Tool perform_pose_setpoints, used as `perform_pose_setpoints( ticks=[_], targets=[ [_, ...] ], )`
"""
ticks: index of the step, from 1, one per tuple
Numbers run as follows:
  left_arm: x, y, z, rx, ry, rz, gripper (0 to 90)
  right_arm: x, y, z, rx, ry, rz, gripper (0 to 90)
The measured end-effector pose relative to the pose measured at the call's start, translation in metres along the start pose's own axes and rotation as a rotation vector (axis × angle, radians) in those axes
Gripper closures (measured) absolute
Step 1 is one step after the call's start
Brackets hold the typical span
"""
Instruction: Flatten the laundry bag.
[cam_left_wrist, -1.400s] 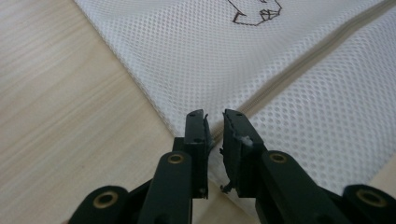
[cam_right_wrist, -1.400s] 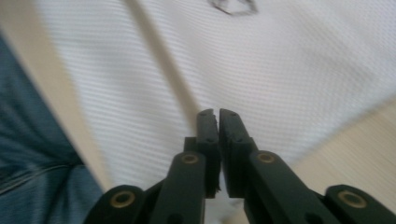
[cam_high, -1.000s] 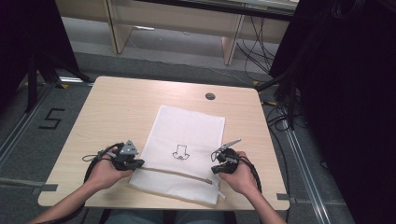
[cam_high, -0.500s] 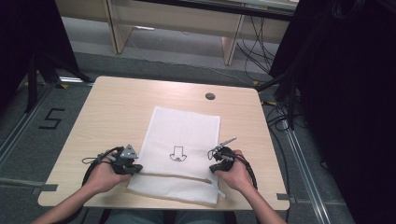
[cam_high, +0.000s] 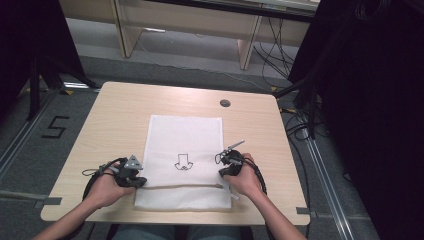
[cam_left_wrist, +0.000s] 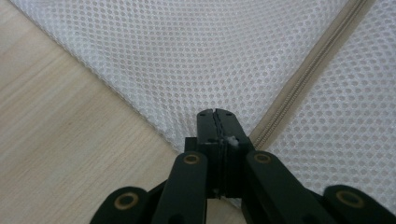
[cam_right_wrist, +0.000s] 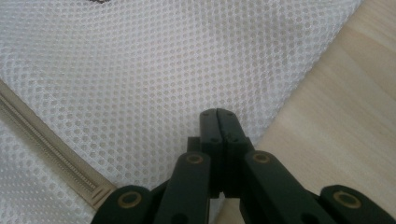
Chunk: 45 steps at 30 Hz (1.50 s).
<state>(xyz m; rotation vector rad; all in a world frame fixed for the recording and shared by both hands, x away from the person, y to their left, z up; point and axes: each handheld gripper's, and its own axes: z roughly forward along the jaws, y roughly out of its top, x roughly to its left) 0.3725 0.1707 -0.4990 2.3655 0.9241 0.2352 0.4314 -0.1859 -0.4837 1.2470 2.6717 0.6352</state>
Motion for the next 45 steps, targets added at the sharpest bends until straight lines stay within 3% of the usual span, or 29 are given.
perform_pose_setpoints(
  ticks=[1, 3, 4, 5, 7, 9, 12, 13, 14, 17, 20, 21, 23, 24, 25, 26, 27, 28, 29, 30, 32, 33, 36, 39, 40, 41, 42, 43, 45],
  targets=[
    [0.001, 0.0, 0.0, -0.002, 0.007, 0.012, 88.4, 0.001, 0.001, 0.0, 0.006, -0.003, 0.009, 90.0],
    [0.001, 0.0, 0.001, -0.014, 0.019, -0.011, 88.4, 0.002, 0.001, 0.001, -0.003, -0.014, -0.004, 90.0],
    [0.002, 0.0, 0.001, -0.011, 0.013, -0.003, 88.4, 0.003, 0.001, 0.001, -0.002, -0.016, -0.009, 90.0],
    [0.003, 0.0, 0.001, -0.017, 0.025, 0.001, 88.4, 0.005, 0.001, 0.0, 0.008, -0.014, 0.023, 90.0],
    [0.005, 0.002, 0.0, 0.004, 0.017, 0.001, 88.5, 0.004, 0.0, 0.001, -0.013, -0.022, 0.006, 90.0],
    [0.006, 0.002, 0.003, -0.013, 0.032, -0.008, 88.6, 0.004, 0.0, 0.001, -0.02, -0.02, 0.009, 90.0],
    [0.008, 0.003, 0.002, -0.009, 0.048, 0.01, 88.7, 0.004, -0.001, 0.002, -0.031, -0.015, 0.018, 90.0],
    [0.007, 0.002, 0.003, -0.012, 0.047, -0.012, 88.6, 0.004, -0.001, 0.002, -0.032, -0.011, 0.02, 90.0],
    [0.009, 0.003, 0.001, 0.011, 0.033, 0.002, 88.6, 0.004, -0.001, 0.002, -0.032, -0.01, 0.022, 90.0],
    [0.009, 0.002, 0.002, -0.012, 0.042, -0.008, 88.6, 0.003, -0.001, 0.002, -0.031, 0.011, 0.053, 89.4],
    [0.01, 0.001, 0.001, -0.015, 0.038, -0.012, 88.6, 0.001, -0.001, -0.002, -0.046, 0.026, 0.094, 84.9],
    [0.01, 0.001, 0.001, -0.015, 0.038, -0.012, 88.5, -0.001, -0.002, -0.005, -0.092, 0.018, 0.064, 83.4],
    [0.011, 0.0, 0.001, -0.031, 0.034, -0.034, 87.3, -0.003, -0.003, -0.015, -0.139, 0.023, 0.069, 80.0],
    [0.011, 0.0, 0.0, -0.047, 0.043, -0.043, 86.1, -0.002, -0.005, -0.021, -0.148, 0.004, 0.091, 78.6],
    [0.011, 0.0, -0.001, -0.063, 0.042, -0.05, 84.5, -0.005, -0.007, -0.026, -0.171, -0.002, 0.075, 77.0],
    [0.012, 0.001, -0.004, -0.062, 0.047, -0.043, 83.2, -0.006, -0.011, -0.029, -0.204, -0.007, 0.084, 75.4],
    [0.011, 0.002, -0.003, -0.1, 0.063, -0.074, 81.9, -0.006, -0.014, -0.033, -0.22, -0.005, 0.112, 73.8],
    [0.012, 0.003, -0.006, -0.117, 0.064, -0.069, 80.4, -0.009, -0.019, -0.038, -0.2, -0.007, 0.114, 72.0],
    [0.012, 0.004, -0.008, -0.136, 0.065, -0.079, 78.6, -0.011, -0.023, -0.037, -0.228, -0.003, 0.124, 69.5],
    [0.012, 0.005, -0.009, -0.151, 0.077, -0.069, 76.7, -0.014, -0.027, -0.041, -0.205, -0.005, 0.131, 67.5],
    [0.013, 0.005, -0.011, -0.175, 0.081, -0.04, 72.5, -0.017, -0.035, -0.04, -0.221, 0.002, 0.157, 65.9],
    [0.012, 0.005, -0.011, -0.195, 0.086, -0.042, 70.4, -0.019, -0.039, -0.041, -0.21, -0.004, 0.139, 65.0],
    [0.012, 0.005, -0.008, -0.248, 0.04, -0.047, 63.7, -0.018, -0.044, -0.041, -0.219, -0.004, 0.175, 61.4],
    [0.011, 0.005, -0.006, -0.271, 0.031, -0.049, 58.9, -0.017, -0.046, -0.043, -0.211, -0.016, 0.174, 60.1],
    [0.012, 0.006, -0.006, -0.274, 0.033, -0.022, 57.8, -0.017, -0.046, -0.045, -0.204, -0.014, 0.174, 60.2],
    [0.011, 0.006, -0.006, -0.285, 0.028, -0.028, 56.4, -0.016, -0.047, -0.043, -0.237, -0.01, 0.194, 60.5],
    [0.011, 0.007, -0.006, -0.294, 0.027, -0.024, 55.1, -0.016, -0.047, -0.047, -0.216, -0.017, 0.188, 60.7],
    [0.01, 0.007, -0.006, -0.292, 0.015, -0.04, 54.3, -0.015, -0.047, -0.048, -0.23, -0.014, 0.192, 60.7],
    [0.009, 0.008, -0.006, -0.299, 0.015, -0.014, 52.6, -0.014, -0.048, -0.052, -0.236, -0.022, 0.185, 60.7]
  ],
)
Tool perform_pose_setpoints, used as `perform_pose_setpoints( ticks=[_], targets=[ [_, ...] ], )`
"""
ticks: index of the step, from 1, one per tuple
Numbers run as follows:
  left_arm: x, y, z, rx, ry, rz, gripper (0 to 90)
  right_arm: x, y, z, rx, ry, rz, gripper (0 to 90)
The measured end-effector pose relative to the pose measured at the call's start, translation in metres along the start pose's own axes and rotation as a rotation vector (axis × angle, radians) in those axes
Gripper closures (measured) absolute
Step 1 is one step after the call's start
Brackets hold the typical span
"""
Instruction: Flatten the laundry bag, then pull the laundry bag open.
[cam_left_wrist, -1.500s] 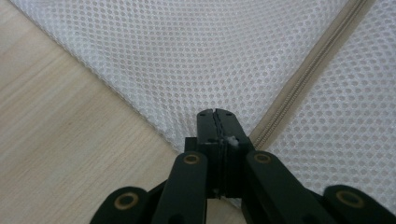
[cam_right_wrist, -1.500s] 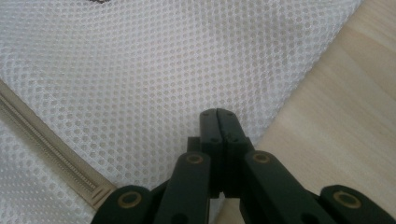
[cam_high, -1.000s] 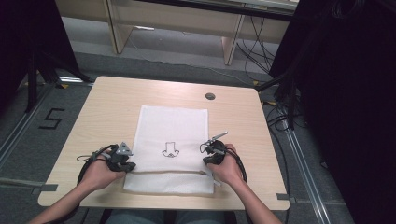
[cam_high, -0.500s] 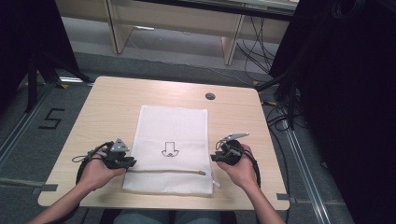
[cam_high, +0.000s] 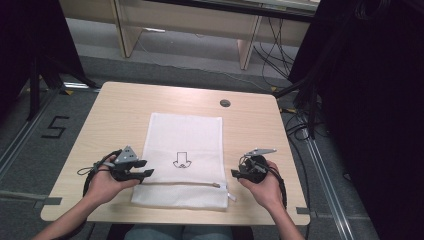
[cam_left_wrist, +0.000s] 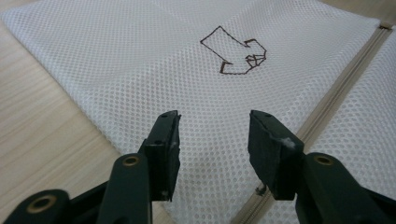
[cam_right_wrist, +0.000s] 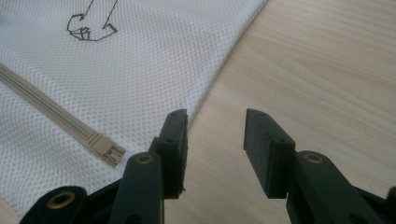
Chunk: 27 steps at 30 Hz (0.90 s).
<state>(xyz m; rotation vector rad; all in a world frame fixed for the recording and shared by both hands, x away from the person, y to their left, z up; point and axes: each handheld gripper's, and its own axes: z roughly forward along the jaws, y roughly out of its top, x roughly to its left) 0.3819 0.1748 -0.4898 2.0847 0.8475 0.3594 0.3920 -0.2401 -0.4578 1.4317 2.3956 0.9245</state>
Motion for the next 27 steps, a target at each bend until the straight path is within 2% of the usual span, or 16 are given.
perform_pose_setpoints(
  ticks=[2, 4, 7, 11, 14, 15, 16, 17, 18, 21, 22, 23, 24, 25, 26, 27],
  targets=[
    [-0.003, 0.0, 0.002, -0.007, -0.013, -0.005, 50.8, 0.0, -0.002, -0.001, -0.004, -0.004, -0.021, 61.1],
    [-0.003, 0.0, 0.002, -0.002, -0.011, 0.008, 49.2, 0.001, -0.002, -0.002, 0.009, 0.0, -0.003, 62.0],
    [-0.005, 0.0, 0.003, 0.004, -0.023, 0.015, 47.4, 0.004, -0.004, -0.004, -0.009, 0.005, -0.019, 68.5],
    [-0.004, 0.001, 0.005, -0.003, -0.026, -0.014, 45.5, 0.004, -0.004, -0.006, 0.006, 0.019, -0.034, 75.9],
    [-0.003, 0.002, 0.006, -0.006, -0.029, -0.003, 44.9, 0.003, -0.004, -0.008, 0.036, 0.045, -0.025, 80.9],
    [-0.004, 0.003, 0.006, -0.012, -0.025, -0.006, 44.9, 0.003, -0.005, -0.005, 0.014, 0.052, -0.016, 82.4],
    [-0.005, 0.003, 0.006, -0.014, -0.03, -0.024, 44.9, 0.003, -0.005, -0.007, 0.036, 0.054, -0.038, 83.6],
    [-0.006, 0.005, 0.007, -0.033, -0.03, -0.026, 45.2, 0.005, -0.007, -0.005, 0.023, 0.064, -0.038, 87.1],
    [-0.005, 0.006, 0.007, -0.031, -0.033, 0.004, 45.4, 0.006, -0.007, -0.008, 0.057, 0.056, -0.042, 88.3],
    [-0.007, 0.005, 0.007, -0.032, -0.049, 0.005, 48.8, 0.01, -0.007, -0.007, 0.083, 0.071, -0.048, 90.0],
    [-0.01, 0.004, 0.007, -0.023, -0.046, 0.004, 53.8, 0.015, -0.007, -0.003, 0.083, 0.085, -0.04, 90.0],
    [-0.01, 0.004, 0.007, -0.023, -0.046, 0.004, 55.8, 0.017, -0.005, -0.002, 0.109, 0.08, -0.055, 90.0],
    [-0.012, 0.004, 0.005, -0.015, -0.076, 0.014, 58.1, 0.021, -0.005, 0.0, 0.124, 0.082, -0.052, 90.0],
    [-0.012, 0.004, 0.005, -0.015, -0.076, 0.014, 60.7, 0.021, -0.005, 0.0, 0.124, 0.082, -0.052, 90.0],
    [-0.015, 0.004, 0.006, -0.023, -0.076, 0.013, 60.7, 0.023, -0.004, 0.003, 0.128, 0.084, -0.075, 90.0],
    [-0.017, 0.005, 0.005, -0.023, -0.09, 0.027, 63.5, 0.026, -0.004, 0.006, 0.139, 0.084, -0.08, 90.0]
  ],
)
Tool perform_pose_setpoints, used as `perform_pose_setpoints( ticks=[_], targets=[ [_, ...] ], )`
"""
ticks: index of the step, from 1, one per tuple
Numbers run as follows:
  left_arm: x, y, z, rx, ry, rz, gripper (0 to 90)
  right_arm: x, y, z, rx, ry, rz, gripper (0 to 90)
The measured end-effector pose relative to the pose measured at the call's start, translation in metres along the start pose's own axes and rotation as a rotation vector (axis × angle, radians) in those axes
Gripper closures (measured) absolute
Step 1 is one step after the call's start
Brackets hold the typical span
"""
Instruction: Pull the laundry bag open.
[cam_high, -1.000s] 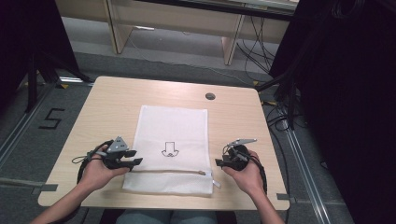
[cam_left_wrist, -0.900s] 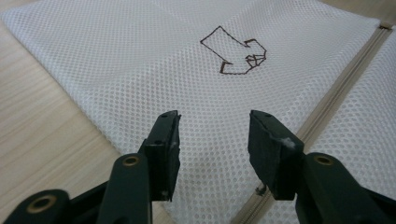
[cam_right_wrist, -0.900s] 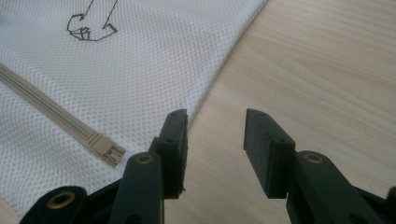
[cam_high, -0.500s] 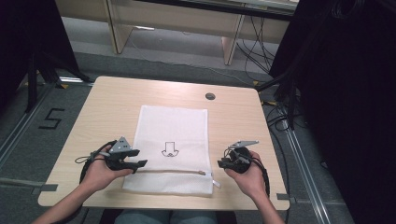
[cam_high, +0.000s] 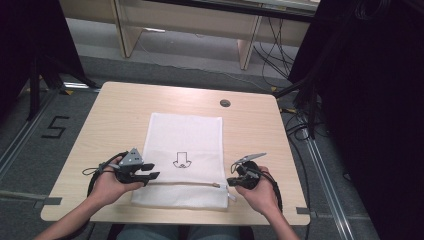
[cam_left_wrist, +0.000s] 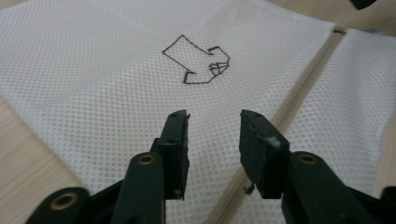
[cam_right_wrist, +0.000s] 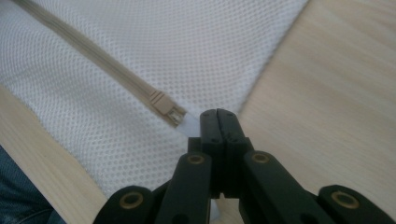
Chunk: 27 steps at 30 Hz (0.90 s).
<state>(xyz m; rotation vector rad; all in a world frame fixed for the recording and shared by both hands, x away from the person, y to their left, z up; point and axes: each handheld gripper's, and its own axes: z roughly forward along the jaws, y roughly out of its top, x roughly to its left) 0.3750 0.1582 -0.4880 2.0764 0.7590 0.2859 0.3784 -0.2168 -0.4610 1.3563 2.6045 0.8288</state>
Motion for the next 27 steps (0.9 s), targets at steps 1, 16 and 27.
perform_pose_setpoints(
  ticks=[1, 16, 27],
  targets=[
    [-0.002, 0.001, 0.0, 0.011, 0.0, 0.006, 67.3, 0.002, 0.0, 0.003, 0.006, 0.003, 0.004, 90.0],
    [-0.011, -0.005, 0.021, 0.174, -0.043, 0.088, 79.9, 0.007, 0.006, 0.029, 0.102, 0.009, 0.015, 90.0],
    [-0.006, -0.007, 0.02, 0.189, 0.007, 0.084, 81.1, 0.017, 0.004, 0.033, 0.103, 0.022, -0.013, 90.0]
  ],
)
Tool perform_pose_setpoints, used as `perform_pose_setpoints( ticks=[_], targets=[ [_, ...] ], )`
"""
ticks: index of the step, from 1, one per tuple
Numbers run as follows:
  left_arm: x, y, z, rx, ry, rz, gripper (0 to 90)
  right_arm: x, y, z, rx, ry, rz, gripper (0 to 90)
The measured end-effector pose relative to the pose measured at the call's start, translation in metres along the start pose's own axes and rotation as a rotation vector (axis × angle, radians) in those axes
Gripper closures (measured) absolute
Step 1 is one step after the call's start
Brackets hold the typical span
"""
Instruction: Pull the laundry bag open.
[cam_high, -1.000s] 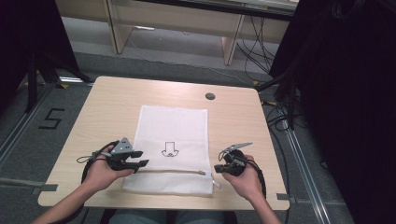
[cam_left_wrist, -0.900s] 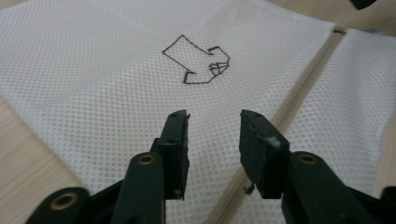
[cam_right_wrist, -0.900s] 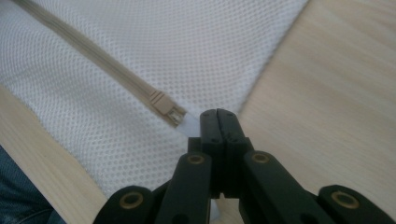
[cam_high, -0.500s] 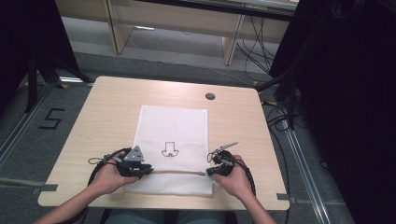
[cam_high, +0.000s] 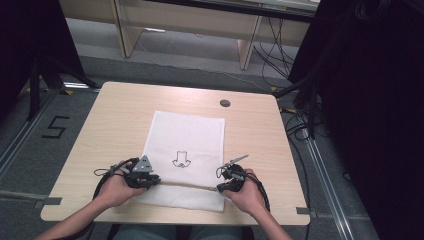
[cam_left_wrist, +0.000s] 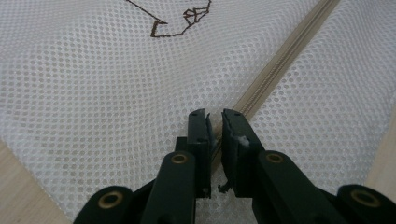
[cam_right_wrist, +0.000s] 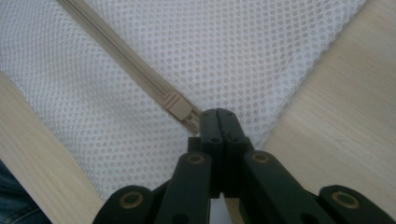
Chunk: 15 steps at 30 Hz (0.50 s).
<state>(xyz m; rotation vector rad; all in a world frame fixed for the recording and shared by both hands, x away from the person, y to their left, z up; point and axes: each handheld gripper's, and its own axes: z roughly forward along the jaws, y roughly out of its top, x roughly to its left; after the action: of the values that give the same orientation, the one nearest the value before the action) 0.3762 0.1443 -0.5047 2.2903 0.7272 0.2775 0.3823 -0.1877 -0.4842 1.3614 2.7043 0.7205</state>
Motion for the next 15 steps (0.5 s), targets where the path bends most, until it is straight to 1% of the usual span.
perform_pose_setpoints(
  ticks=[1, 2, 3, 4, 6, 7, 8, 9, 10, 11, 12, 13, 14, 15],
  targets=[
    [0.0, 0.0, -0.001, 0.002, 0.009, -0.002, 81.2, 0.001, 0.0, 0.0, 0.005, 0.004, 0.006, 90.0],
    [0.002, 0.0, -0.001, 0.004, 0.016, 0.02, 81.1, 0.002, 0.0, 0.0, 0.003, 0.004, 0.005, 90.0],
    [0.002, 0.0, -0.001, -0.001, 0.006, 0.016, 81.2, 0.002, 0.0, 0.0, 0.007, 0.004, -0.003, 90.0],
    [0.001, -0.001, -0.001, -0.005, 0.006, -0.013, 81.1, 0.003, 0.0, 0.001, 0.009, 0.002, 0.004, 90.0],
    [0.0, -0.001, -0.002, -0.007, 0.007, -0.018, 81.0, 0.003, 0.0, 0.0, 0.005, 0.006, 0.007, 90.0],
    [0.0, 0.0, -0.002, -0.007, 0.005, -0.014, 81.3, 0.002, 0.001, 0.0, 0.014, 0.013, 0.02, 90.0],
    [0.0, 0.0, -0.003, -0.015, 0.01, -0.015, 81.2, 0.001, 0.001, 0.0, 0.01, 0.02, 0.022, 90.0],
    [0.0, 0.001, -0.004, -0.03, 0.008, -0.02, 81.2, 0.0, 0.001, -0.002, -0.002, 0.016, 0.019, 90.0],
    [-0.001, 0.003, -0.005, -0.052, -0.006, -0.034, 81.0, -0.001, 0.002, -0.005, -0.015, 0.006, 0.018, 90.0],
    [-0.002, 0.004, -0.007, -0.07, -0.006, -0.038, 80.9, -0.003, 0.004, -0.008, -0.041, 0.0, 0.008, 90.0],
    [-0.004, 0.006, -0.008, -0.086, -0.006, -0.038, 81.0, -0.004, 0.005, -0.013, -0.047, -0.011, 0.034, 90.0],
    [-0.005, 0.008, -0.01, -0.098, -0.003, -0.031, 81.0, -0.005, 0.007, -0.017, -0.061, -0.019, 0.037, 90.0],
    [-0.007, 0.011, -0.01, -0.115, -0.01, -0.039, 81.0, -0.007, 0.007, -0.019, -0.076, -0.021, 0.018, 90.0],
    [-0.009, 0.014, -0.011, -0.118, -0.008, -0.033, 80.9, -0.008, 0.007, -0.021, -0.073, -0.022, 0.032, 90.0]
  ],
)
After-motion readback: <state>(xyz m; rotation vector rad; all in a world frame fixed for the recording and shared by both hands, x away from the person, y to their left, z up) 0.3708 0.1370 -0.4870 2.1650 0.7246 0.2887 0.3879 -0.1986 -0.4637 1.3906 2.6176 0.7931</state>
